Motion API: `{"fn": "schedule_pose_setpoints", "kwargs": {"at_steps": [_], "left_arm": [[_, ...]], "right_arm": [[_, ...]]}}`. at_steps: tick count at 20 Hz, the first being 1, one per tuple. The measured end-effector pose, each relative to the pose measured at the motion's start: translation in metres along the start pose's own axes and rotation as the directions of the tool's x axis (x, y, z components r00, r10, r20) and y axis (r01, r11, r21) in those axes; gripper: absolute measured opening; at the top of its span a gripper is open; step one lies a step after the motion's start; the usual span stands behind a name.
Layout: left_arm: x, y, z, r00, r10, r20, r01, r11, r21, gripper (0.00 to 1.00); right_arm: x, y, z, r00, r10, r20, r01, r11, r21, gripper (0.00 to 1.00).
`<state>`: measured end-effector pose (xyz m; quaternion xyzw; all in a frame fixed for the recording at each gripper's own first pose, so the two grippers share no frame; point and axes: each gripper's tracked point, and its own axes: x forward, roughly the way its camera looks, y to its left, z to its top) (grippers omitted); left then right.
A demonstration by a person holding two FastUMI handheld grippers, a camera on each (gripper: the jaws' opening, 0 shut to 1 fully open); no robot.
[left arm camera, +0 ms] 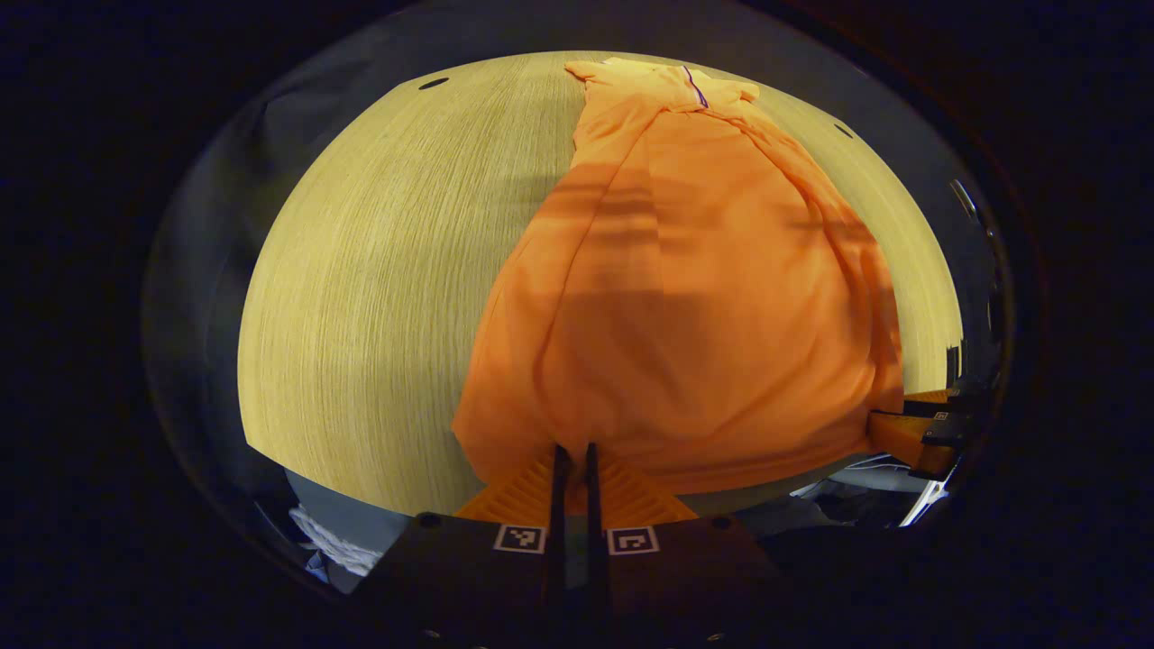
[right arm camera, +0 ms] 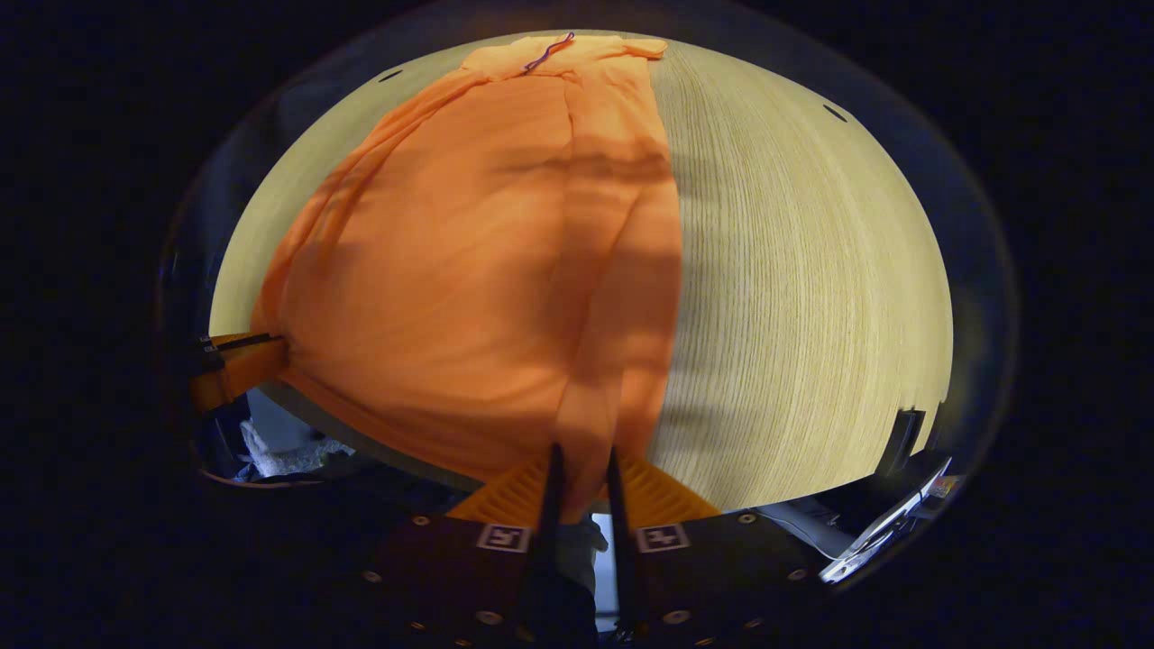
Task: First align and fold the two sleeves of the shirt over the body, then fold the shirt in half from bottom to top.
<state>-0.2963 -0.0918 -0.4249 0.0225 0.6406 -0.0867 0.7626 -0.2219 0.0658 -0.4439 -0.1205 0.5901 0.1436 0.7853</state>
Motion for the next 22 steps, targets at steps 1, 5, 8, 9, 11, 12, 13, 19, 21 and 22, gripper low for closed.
{"fn": "schedule_pose_setpoints", "kwargs": {"at_steps": [1,5,8,9,11,12,13,19,21,22], "left_arm": [[-0.001,-0.003,0.004,0.999,-0.027,0.026,0.026,0.999,0.030,0.11],[0.002,-0.007,0.003,0.992,-0.107,0.066,0.104,0.993,0.048,0.01],[-0.008,-0.011,0.010,0.986,-0.145,0.083,0.144,0.989,0.012,0.00],[-0.014,-0.012,0.019,0.982,-0.160,0.100,0.158,0.987,0.019,0.01],[-0.033,-0.017,0.041,0.969,-0.193,0.151,0.194,0.981,0.012,0.01],[-0.042,-0.019,0.054,0.962,-0.206,0.181,0.207,0.978,0.013,0.01],[-0.052,-0.021,0.069,0.954,-0.212,0.210,0.213,0.977,0.021,0.01],[-0.050,-0.013,0.062,0.970,-0.181,0.161,0.175,0.983,0.050,0.00],[-0.030,0.006,0.026,0.994,-0.101,0.041,0.100,0.995,0.021,0.01],[-0.024,0.004,0.021,0.995,-0.104,0.012,0.104,0.994,-0.015,0.01]], "right_arm": [[-0.003,0.003,0.006,0.999,0.029,0.030,-0.029,1.000,-0.002,0.19],[-0.003,0.005,0.002,0.993,0.113,0.043,-0.116,0.990,0.076,0.00],[-0.018,-0.001,0.013,0.991,0.116,0.074,-0.123,0.988,0.097,0.00],[-0.025,0.001,0.018,0.988,0.133,0.082,-0.142,0.983,0.115,0.00],[-0.038,-0.004,0.034,0.985,0.126,0.120,-0.139,0.984,0.107,0.00],[-0.045,-0.005,0.045,0.982,0.123,0.143,-0.138,0.986,0.095,0.00],[-0.051,-0.005,0.056,0.977,0.127,0.170,-0.144,0.985,0.090,0.00],[-0.060,-0.008,0.078,0.971,0.127,0.201,-0.140,0.989,0.050,0.00],[-0.053,-0.002,0.062,0.975,0.151,0.165,-0.162,0.985,0.057,0.00],[-0.051,-0.004,0.058,0.976,0.147,0.159,-0.159,0.985,0.063,0.00]]}}
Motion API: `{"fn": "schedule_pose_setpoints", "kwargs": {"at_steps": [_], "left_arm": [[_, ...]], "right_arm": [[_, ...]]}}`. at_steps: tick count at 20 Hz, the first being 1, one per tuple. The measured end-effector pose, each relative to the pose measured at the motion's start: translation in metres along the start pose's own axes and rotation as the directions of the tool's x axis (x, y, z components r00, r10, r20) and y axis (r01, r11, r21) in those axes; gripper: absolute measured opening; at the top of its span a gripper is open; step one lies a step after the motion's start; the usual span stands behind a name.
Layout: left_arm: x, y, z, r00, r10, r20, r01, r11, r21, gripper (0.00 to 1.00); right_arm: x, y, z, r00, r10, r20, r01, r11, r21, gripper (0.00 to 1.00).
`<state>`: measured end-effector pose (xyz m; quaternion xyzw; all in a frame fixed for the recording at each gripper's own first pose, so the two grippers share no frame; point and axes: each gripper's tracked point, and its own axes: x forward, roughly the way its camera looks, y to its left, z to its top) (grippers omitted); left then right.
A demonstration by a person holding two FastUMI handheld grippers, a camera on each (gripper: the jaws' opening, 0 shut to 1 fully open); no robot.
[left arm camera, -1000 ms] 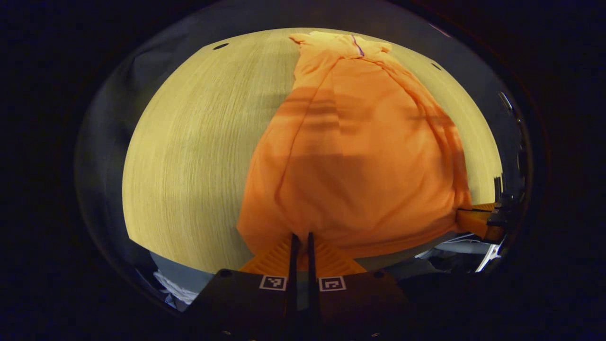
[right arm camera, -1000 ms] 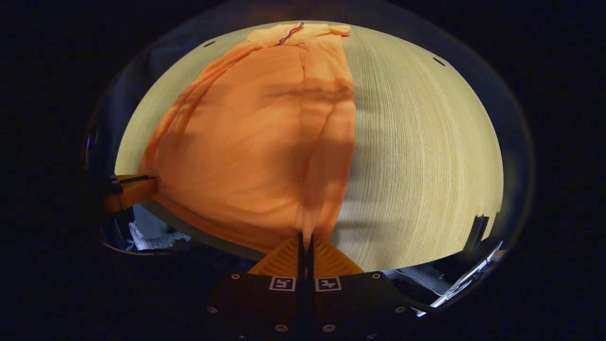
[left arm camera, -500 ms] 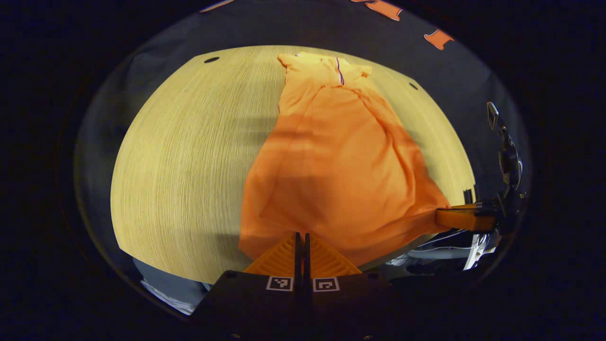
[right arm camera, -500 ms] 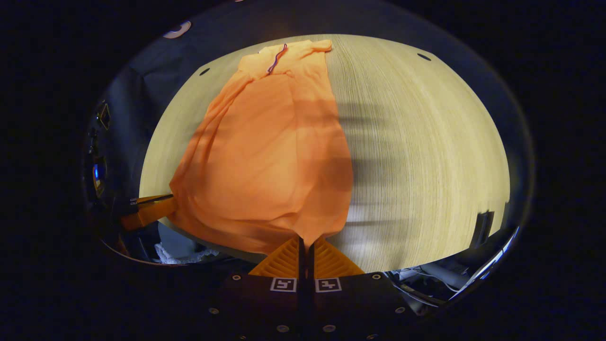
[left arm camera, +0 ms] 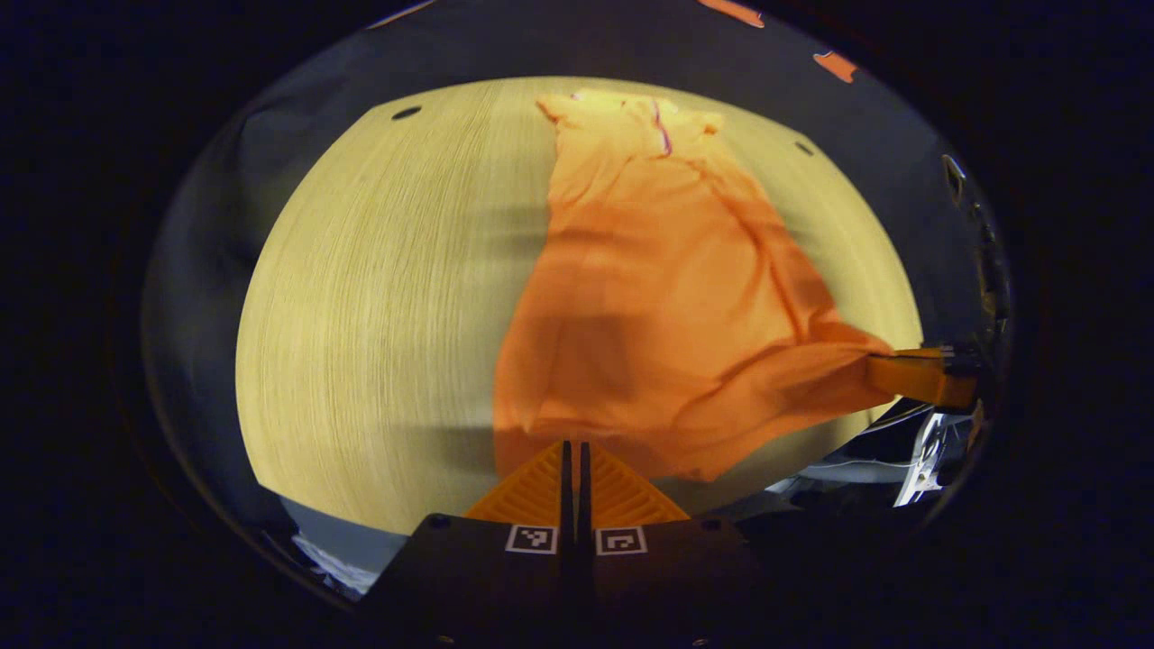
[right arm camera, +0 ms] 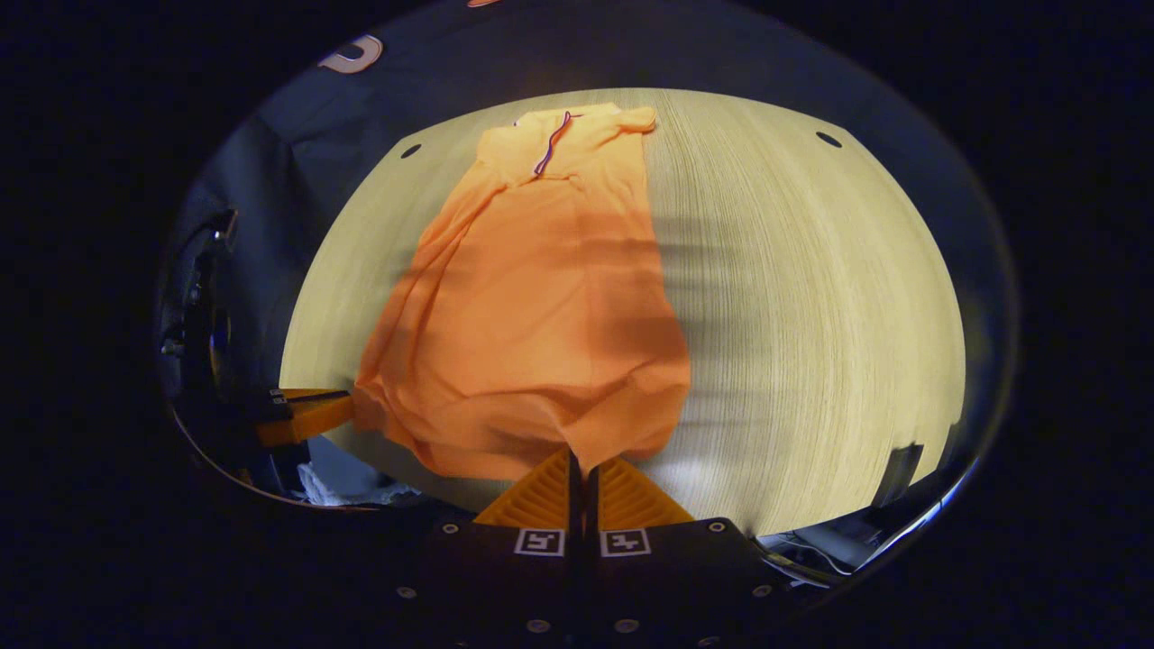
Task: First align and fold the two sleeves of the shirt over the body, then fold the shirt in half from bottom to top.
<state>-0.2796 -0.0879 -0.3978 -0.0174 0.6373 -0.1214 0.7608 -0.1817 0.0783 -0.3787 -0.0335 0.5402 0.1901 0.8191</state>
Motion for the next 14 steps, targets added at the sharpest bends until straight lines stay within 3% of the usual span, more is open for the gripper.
{"fn": "schedule_pose_setpoints", "kwargs": {"at_steps": [2,5,14], "left_arm": [[-0.004,0.001,0.001,1.000,-0.002,-0.010,0.002,0.999,-0.035,0.18],[-0.010,0.000,0.014,1.000,0.030,-0.011,-0.030,0.999,-0.026,1.00],[0.031,0.002,0.005,0.986,0.150,-0.074,-0.148,0.988,0.034,0.99]], "right_arm": [[0.001,-0.002,-0.006,1.000,0.002,-0.004,-0.002,1.000,0.018,0.00],[0.002,-0.006,-0.013,1.000,0.010,-0.010,-0.010,0.999,0.045,0.00],[-0.002,-0.015,-0.023,0.999,0.041,-0.014,-0.039,0.993,0.109,0.00]]}}
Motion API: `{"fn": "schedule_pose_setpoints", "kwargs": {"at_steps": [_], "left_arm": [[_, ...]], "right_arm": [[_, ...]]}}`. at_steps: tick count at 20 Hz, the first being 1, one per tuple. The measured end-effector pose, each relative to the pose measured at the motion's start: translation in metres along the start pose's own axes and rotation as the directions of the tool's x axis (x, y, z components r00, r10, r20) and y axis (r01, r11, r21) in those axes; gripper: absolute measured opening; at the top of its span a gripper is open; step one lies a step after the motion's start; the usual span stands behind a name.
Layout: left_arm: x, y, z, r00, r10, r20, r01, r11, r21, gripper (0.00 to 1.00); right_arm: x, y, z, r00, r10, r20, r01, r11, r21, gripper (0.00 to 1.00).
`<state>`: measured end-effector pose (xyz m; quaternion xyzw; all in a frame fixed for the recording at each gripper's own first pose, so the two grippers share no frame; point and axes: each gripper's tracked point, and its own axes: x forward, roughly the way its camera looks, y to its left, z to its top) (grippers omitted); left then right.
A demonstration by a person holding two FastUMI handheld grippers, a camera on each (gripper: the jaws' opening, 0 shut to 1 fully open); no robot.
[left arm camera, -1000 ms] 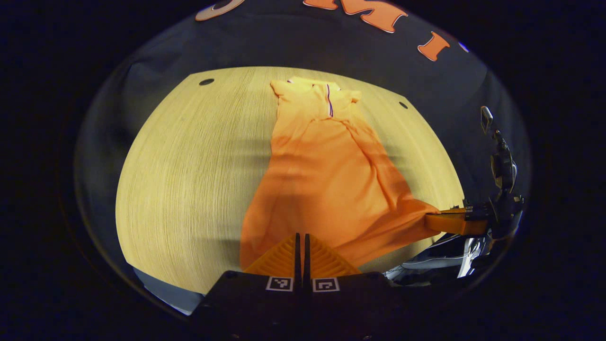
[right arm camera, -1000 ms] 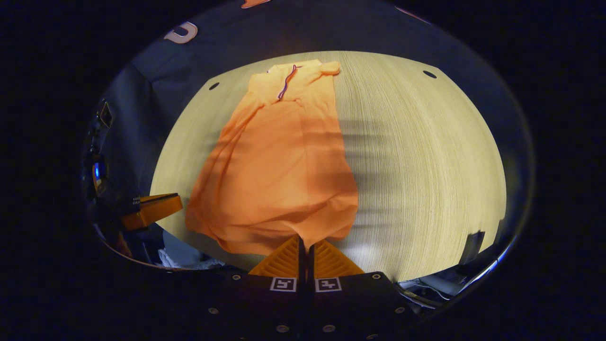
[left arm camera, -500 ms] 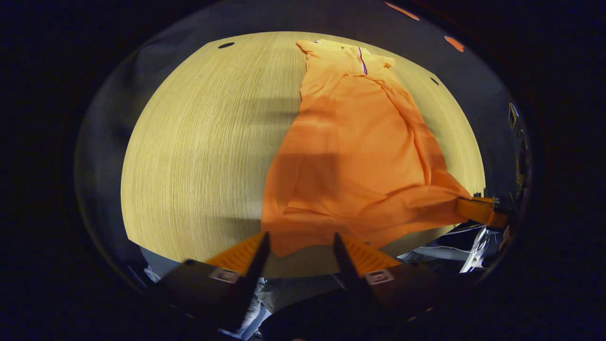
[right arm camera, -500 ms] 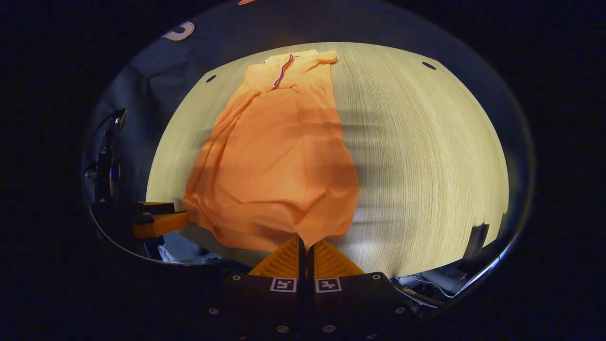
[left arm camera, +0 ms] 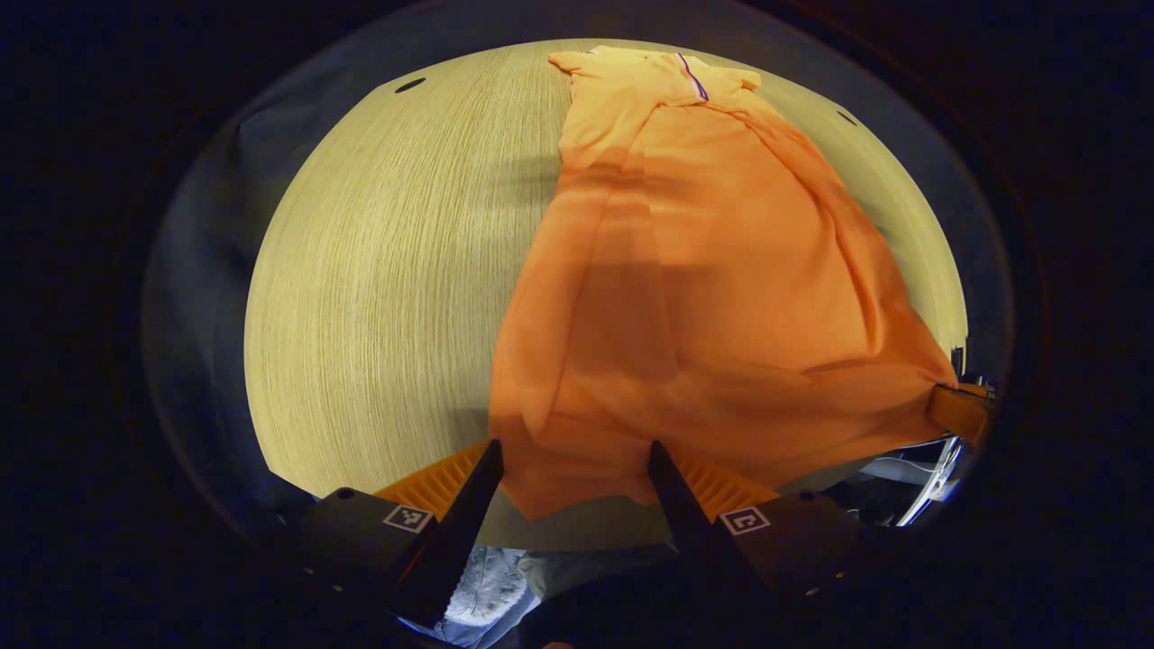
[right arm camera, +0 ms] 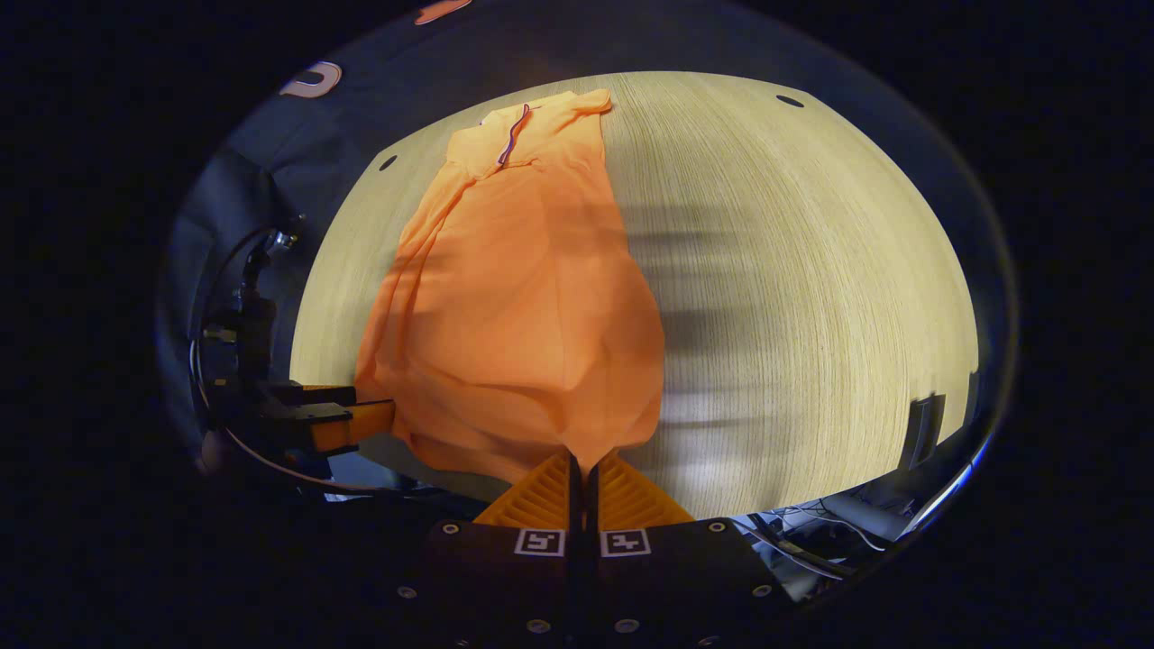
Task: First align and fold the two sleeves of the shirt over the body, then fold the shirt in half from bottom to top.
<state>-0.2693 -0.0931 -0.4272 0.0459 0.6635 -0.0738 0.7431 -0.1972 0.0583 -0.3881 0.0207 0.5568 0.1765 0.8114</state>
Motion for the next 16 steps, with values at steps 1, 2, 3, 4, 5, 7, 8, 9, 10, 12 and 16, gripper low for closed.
{"fn": "schedule_pose_setpoints", "kwargs": {"at_steps": [1,2,3,4,5,7,8,9,10,12,16], "left_arm": [[0.002,-0.002,0.000,1.000,-0.006,-0.010,0.006,1.000,-0.012,0.98],[0.002,-0.005,-0.001,0.999,-0.027,-0.019,0.027,0.999,-0.041,0.96],[0.005,-0.006,0.000,0.999,-0.032,-0.038,0.029,0.997,-0.079,0.94],[0.005,-0.005,-0.002,0.998,-0.035,-0.057,0.029,0.995,-0.098,0.88],[0.004,-0.007,-0.001,0.997,-0.040,-0.064,0.034,0.996,-0.084,0.87],[0.002,-0.020,0.001,0.997,-0.068,-0.022,0.067,0.997,-0.033,0.59],[0.002,-0.026,0.002,0.997,-0.071,0.004,0.071,0.997,-0.019,0.34],[0.003,-0.027,0.003,0.997,-0.074,0.027,0.073,0.997,0.023,0.08],[0.000,-0.030,0.010,0.991,-0.106,0.077,0.102,0.993,0.050,0.08],[0.001,-0.028,0.007,0.985,-0.144,0.092,0.142,0.989,0.033,0.01],[-0.026,-0.019,0.049,0.965,-0.159,0.209,0.148,0.987,0.070,0.01]], "right_arm": [[-0.001,-0.001,-0.001,1.000,0.000,-0.003,0.000,1.000,-0.001,0.00],[-0.001,-0.003,-0.001,1.000,-0.001,-0.003,0.001,1.000,0.000,0.00],[0.000,-0.003,0.000,1.000,0.001,-0.006,-0.001,1.000,-0.001,0.00],[0.000,-0.003,-0.001,1.000,0.001,-0.007,-0.001,1.000,-0.002,0.00],[0.000,-0.003,0.000,1.000,0.003,-0.007,-0.003,1.000,-0.006,0.00],[-0.001,0.001,0.002,1.000,0.013,-0.006,-0.013,1.000,-0.009,0.00],[-0.001,0.003,0.003,1.000,0.017,-0.004,-0.017,1.000,-0.011,0.00],[-0.001,0.003,0.004,1.000,0.015,-0.001,-0.015,1.000,-0.019,0.00],[0.000,0.003,0.005,1.000,0.010,0.005,-0.010,1.000,-0.025,0.00],[0.000,0.008,0.007,1.000,0.020,0.011,-0.020,1.000,-0.019,0.00],[-0.007,0.013,0.027,0.998,0.028,0.060,-0.027,0.999,-0.025,0.00]]}}
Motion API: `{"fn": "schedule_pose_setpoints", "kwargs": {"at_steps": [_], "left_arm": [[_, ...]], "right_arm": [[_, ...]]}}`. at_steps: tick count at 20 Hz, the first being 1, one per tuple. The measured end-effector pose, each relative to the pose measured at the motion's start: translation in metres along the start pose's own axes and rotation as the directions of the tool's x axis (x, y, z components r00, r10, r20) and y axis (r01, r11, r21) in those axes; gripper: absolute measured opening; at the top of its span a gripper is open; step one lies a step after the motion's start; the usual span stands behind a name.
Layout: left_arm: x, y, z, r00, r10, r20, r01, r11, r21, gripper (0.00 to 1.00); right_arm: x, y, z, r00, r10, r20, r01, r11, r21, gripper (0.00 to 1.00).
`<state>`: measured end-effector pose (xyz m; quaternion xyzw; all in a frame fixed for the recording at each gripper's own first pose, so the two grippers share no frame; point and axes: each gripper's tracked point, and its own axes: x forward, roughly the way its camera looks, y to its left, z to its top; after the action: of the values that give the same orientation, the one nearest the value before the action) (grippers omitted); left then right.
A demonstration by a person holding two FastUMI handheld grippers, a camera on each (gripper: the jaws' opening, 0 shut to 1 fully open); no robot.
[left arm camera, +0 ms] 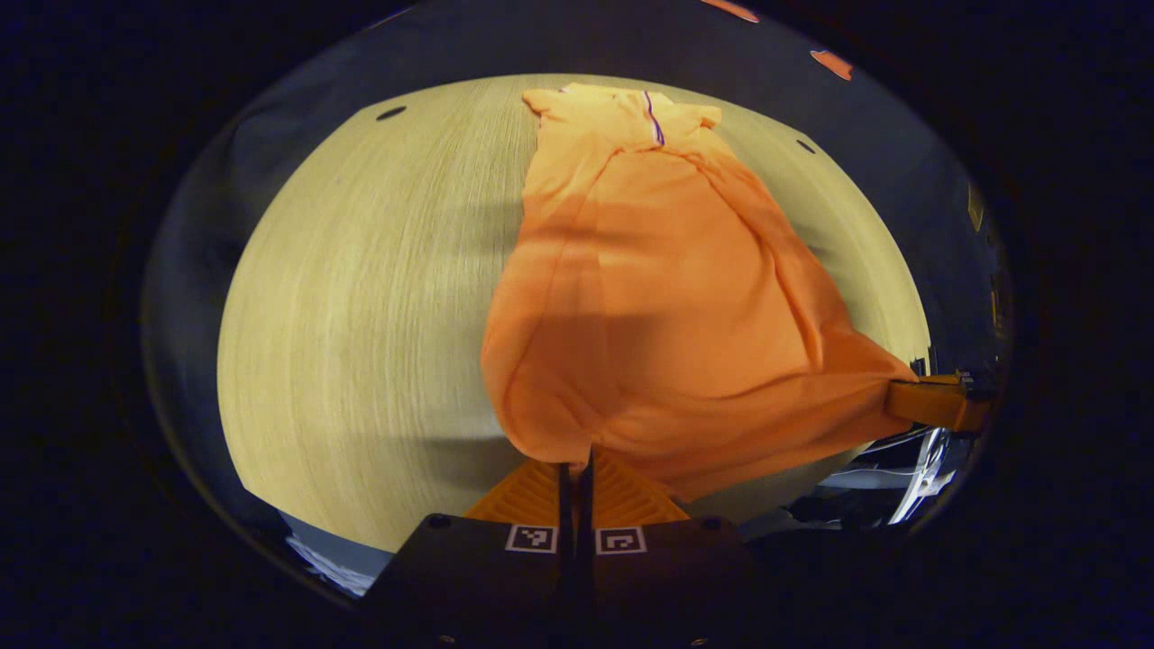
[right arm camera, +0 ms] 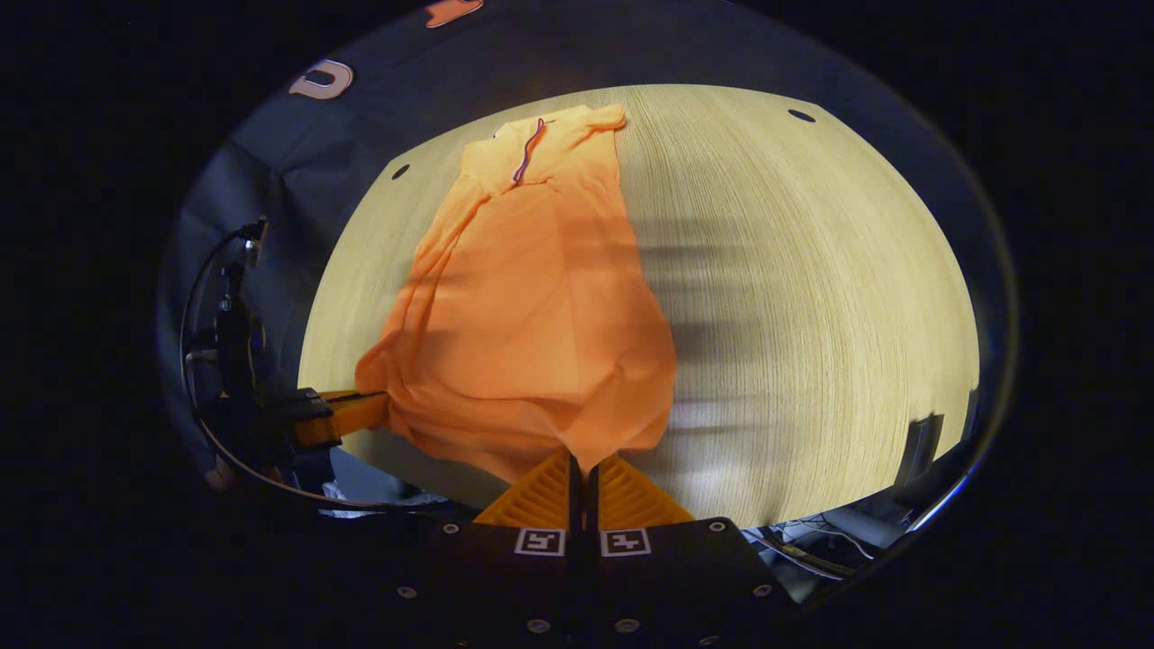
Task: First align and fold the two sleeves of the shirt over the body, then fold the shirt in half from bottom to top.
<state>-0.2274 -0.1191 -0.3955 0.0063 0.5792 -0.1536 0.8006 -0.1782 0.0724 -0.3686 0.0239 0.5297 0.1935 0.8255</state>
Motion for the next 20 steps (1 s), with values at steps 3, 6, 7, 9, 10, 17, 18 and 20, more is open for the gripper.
{"fn": "schedule_pose_setpoints", "kwargs": {"at_steps": [3,6,7,9,10,17,18,20], "left_arm": [[-0.019,0.001,0.041,0.996,-0.024,0.083,0.024,1.000,-0.006,0.01],[-0.028,0.001,0.082,0.986,-0.037,0.161,0.037,0.999,-0.001,0.01],[-0.029,0.003,0.097,0.982,-0.035,0.184,0.034,0.999,0.006,0.01],[-0.028,0.014,0.131,0.971,-0.024,0.236,0.020,1.000,0.017,0.01],[-0.028,0.017,0.150,0.965,-0.026,0.263,0.023,1.000,0.016,0.01],[-0.008,0.033,0.292,0.915,-0.033,0.402,0.031,0.999,0.011,0.01],[-0.007,0.038,0.307,0.911,-0.025,0.412,0.021,1.000,0.014,0.01],[0.007,0.046,0.334,0.903,-0.007,0.430,-0.005,1.000,0.028,0.00]], "right_arm": [[-0.010,0.007,0.034,0.998,0.011,0.066,-0.010,1.000,-0.023,0.00],[-0.020,0.005,0.082,0.988,-0.007,0.153,0.018,0.998,-0.068,0.00],[-0.022,0.002,0.099,0.983,-0.017,0.182,0.031,0.996,-0.078,0.00],[-0.024,-0.005,0.130,0.974,-0.036,0.226,0.059,0.993,-0.098,0.00],[-0.023,-0.006,0.147,0.969,-0.044,0.245,0.072,0.992,-0.106,0.00],[0.008,-0.021,0.263,0.942,-0.077,0.328,0.123,0.985,-0.122,0.00],[0.016,-0.020,0.277,0.940,-0.066,0.336,0.111,0.987,-0.116,0.00],[0.032,-0.020,0.304,0.939,-0.056,0.340,0.092,0.992,-0.091,0.00]]}}
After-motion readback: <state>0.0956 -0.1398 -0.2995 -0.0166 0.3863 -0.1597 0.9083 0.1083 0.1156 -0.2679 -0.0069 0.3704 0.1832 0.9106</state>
